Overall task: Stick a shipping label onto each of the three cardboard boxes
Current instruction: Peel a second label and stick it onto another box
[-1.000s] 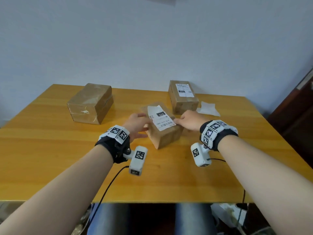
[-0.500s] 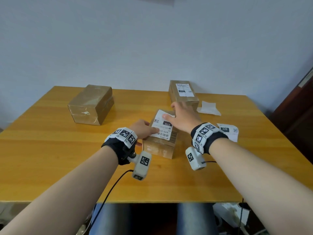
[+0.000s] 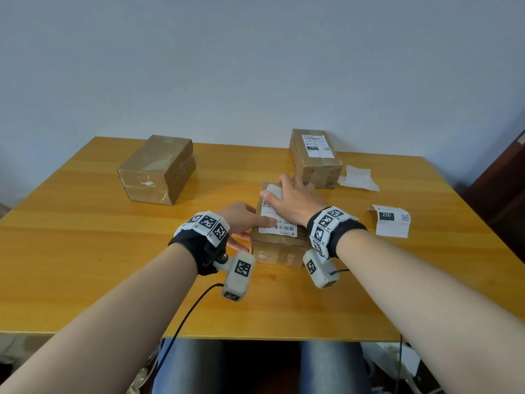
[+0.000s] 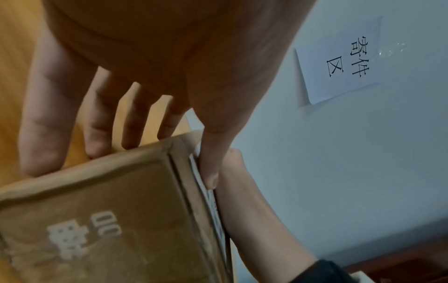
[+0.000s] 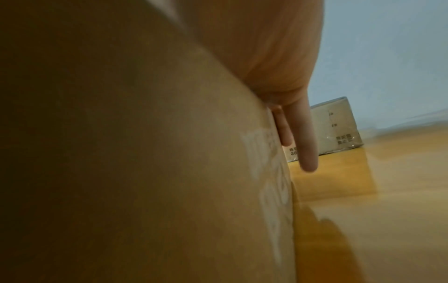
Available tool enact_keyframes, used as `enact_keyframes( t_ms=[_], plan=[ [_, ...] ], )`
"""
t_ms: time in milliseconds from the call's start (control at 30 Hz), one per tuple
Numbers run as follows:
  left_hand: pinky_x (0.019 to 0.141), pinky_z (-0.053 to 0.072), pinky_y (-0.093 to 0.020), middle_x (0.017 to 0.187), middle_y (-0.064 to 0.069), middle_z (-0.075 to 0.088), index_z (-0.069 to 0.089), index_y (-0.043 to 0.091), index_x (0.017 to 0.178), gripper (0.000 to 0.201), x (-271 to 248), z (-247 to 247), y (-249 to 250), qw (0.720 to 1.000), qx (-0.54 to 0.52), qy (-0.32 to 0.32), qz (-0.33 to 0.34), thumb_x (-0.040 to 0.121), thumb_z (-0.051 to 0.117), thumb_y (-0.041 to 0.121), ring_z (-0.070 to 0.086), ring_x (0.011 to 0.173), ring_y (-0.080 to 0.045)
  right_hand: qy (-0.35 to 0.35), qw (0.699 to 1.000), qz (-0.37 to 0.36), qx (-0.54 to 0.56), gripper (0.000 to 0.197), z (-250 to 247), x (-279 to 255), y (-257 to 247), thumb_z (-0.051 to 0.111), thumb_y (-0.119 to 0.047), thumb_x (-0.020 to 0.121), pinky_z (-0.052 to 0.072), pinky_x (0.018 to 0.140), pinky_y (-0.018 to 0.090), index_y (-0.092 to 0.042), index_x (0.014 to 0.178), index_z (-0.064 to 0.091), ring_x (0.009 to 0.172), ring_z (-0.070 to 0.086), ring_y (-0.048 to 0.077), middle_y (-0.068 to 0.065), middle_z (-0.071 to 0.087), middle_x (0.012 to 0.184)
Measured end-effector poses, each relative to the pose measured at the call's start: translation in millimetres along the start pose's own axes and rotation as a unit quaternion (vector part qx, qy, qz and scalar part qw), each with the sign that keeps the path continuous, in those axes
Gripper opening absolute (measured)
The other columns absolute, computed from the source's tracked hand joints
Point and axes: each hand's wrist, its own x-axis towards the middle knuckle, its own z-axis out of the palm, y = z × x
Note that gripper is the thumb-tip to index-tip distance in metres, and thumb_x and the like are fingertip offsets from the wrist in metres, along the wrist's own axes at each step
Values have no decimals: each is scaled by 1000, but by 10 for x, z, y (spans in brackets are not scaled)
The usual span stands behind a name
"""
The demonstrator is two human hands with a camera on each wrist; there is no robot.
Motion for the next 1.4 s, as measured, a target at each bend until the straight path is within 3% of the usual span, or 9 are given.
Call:
enact_keyframes(
  t_ms=[133,233,433,867,933,1100,1200,1300,1400],
  plan=[
    [77,64,-50,113,1,73,62,23,117,51,37,-53,-4,1000,-7,-5,-5,77,87,41,71,102,-20,-10,999,-32,-32,74,-51,57,114,22,-81,95,47,88,51,-27,144,36,130,50,39,9,45,151],
    [78,64,-50,112,2,72,60,27,111,47,43,-65,-12,1000,-18,-7,-12,76,88,40,70,102,-18,6,997,-44,-55,72,-106,79,198,21,-80,96,49,88,51,-28,144,36,130,52,38,8,50,150],
    [79,63,-52,109,-1,75,62,21,117,56,93,-71,15,1000,-6,-19,-8,73,90,40,72,102,-21,33,997,-57,-37,72,4,99,-14,23,-80,95,47,79,47,-27,140,40,132,49,37,5,51,146],
    [84,62,-51,112,-6,77,70,15,108,50,147,-47,75,999,39,-31,-10,73,89,44,71,112,-27,57,997,-35,-30,72,112,140,-24,21,-77,96,50,82,47,-22,136,46,131,49,34,7,58,138],
    [85,62,-51,110,-6,78,70,16,108,53,159,-63,71,998,37,-40,-10,68,91,46,71,112,-28,54,998,-31,-27,72,114,164,-21,21,-77,97,47,80,46,-22,135,47,131,49,34,7,58,138],
    [87,60,-54,107,-3,79,70,20,107,79,156,-84,50,998,24,-56,-14,39,91,54,71,113,-27,57,996,-42,-61,69,96,228,-7,19,-72,100,40,73,42,-20,132,52,123,56,34,7,62,131],
    [87,60,-54,105,-1,79,70,21,109,70,156,-92,39,998,9,-58,-17,49,94,50,71,113,-26,60,995,-45,-66,69,89,282,8,17,-71,101,42,73,42,-20,123,57,114,60,32,6,66,120],
    [85,61,-54,106,-1,79,66,20,107,51,150,-89,41,998,3,-52,-20,69,93,41,72,110,-23,73,994,-47,-69,67,95,344,39,14,-72,100,50,77,42,-20,94,57,96,62,29,2,67,97],
    [84,61,-54,105,1,79,63,22,106,48,156,-90,35,998,-5,-55,-21,71,92,38,73,108,-21,77,993,-46,-72,72,77,418,55,16,-70,101,52,73,40,-18,74,57,75,62,25,0,63,75]
  ],
)
